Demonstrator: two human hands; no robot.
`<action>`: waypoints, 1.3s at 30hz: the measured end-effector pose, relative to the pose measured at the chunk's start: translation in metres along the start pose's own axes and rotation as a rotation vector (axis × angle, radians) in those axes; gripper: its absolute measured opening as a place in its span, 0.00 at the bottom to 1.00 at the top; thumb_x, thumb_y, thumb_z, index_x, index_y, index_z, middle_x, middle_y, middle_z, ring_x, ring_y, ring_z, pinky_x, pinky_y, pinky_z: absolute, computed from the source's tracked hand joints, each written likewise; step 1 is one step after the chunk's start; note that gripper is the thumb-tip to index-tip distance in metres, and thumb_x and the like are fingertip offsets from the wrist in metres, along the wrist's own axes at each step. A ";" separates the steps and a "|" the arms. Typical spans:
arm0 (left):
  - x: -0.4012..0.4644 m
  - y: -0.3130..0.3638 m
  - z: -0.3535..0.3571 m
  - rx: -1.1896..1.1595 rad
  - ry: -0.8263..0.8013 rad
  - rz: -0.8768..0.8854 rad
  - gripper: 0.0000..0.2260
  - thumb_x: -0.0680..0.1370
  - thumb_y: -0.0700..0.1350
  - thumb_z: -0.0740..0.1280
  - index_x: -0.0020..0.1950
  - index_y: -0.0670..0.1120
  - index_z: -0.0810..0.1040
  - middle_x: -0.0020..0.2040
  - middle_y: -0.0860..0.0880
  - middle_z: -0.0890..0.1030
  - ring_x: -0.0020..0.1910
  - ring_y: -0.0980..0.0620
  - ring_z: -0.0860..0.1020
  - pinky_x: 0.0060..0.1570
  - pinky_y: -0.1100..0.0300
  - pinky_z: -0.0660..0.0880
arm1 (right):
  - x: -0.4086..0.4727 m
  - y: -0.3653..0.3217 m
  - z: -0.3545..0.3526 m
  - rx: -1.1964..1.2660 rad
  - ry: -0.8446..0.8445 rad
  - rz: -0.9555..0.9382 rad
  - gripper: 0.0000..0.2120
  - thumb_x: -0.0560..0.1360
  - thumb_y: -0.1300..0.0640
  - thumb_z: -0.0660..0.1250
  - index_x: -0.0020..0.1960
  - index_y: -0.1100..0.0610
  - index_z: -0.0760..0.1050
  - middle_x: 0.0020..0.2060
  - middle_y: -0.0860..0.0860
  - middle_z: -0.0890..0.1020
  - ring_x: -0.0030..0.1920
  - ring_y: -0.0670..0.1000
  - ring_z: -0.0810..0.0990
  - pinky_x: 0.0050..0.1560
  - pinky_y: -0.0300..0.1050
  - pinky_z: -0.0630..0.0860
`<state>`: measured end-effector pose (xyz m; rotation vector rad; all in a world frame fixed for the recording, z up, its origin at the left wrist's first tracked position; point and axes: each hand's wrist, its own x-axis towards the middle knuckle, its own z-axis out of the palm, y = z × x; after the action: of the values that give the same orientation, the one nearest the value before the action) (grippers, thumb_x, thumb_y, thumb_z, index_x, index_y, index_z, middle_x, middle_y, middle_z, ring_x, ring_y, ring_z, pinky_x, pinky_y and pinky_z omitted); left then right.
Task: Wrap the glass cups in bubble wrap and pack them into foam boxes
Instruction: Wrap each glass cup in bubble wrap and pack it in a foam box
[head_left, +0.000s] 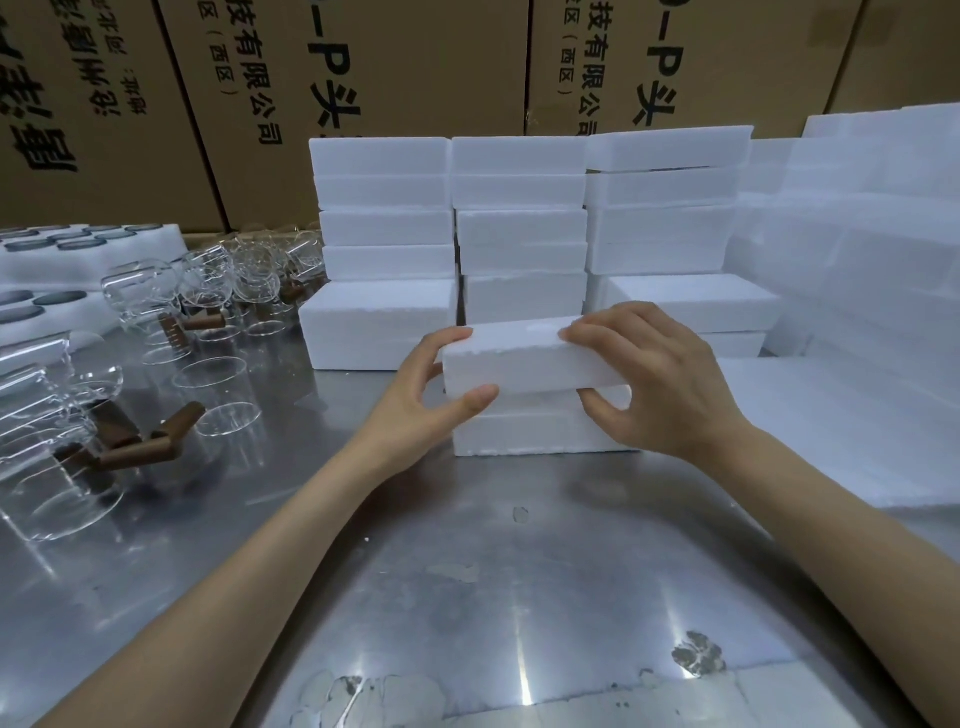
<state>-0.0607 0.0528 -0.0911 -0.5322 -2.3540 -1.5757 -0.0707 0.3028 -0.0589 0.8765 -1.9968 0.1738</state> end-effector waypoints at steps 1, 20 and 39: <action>0.000 -0.001 -0.001 0.021 0.005 0.013 0.26 0.69 0.60 0.73 0.65 0.62 0.69 0.67 0.59 0.71 0.64 0.63 0.71 0.55 0.80 0.64 | -0.001 -0.001 -0.001 0.024 -0.009 0.008 0.18 0.66 0.56 0.71 0.56 0.58 0.80 0.51 0.51 0.82 0.52 0.56 0.79 0.43 0.48 0.77; -0.003 0.000 0.000 0.279 0.003 0.088 0.27 0.68 0.65 0.70 0.63 0.62 0.66 0.66 0.60 0.65 0.63 0.66 0.68 0.61 0.66 0.65 | 0.001 -0.007 0.002 0.312 -0.056 0.336 0.11 0.73 0.44 0.62 0.46 0.48 0.80 0.43 0.41 0.81 0.43 0.46 0.75 0.44 0.44 0.72; 0.021 -0.005 0.012 -0.306 -0.033 -0.305 0.38 0.72 0.72 0.56 0.76 0.51 0.63 0.73 0.54 0.69 0.72 0.55 0.66 0.74 0.53 0.58 | -0.003 0.023 0.012 0.755 -0.260 0.825 0.13 0.78 0.53 0.62 0.62 0.46 0.76 0.67 0.43 0.72 0.65 0.39 0.67 0.62 0.36 0.59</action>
<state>-0.0823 0.0657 -0.0913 -0.2658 -2.3157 -2.0970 -0.0934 0.3160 -0.0632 0.4505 -2.4708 1.4059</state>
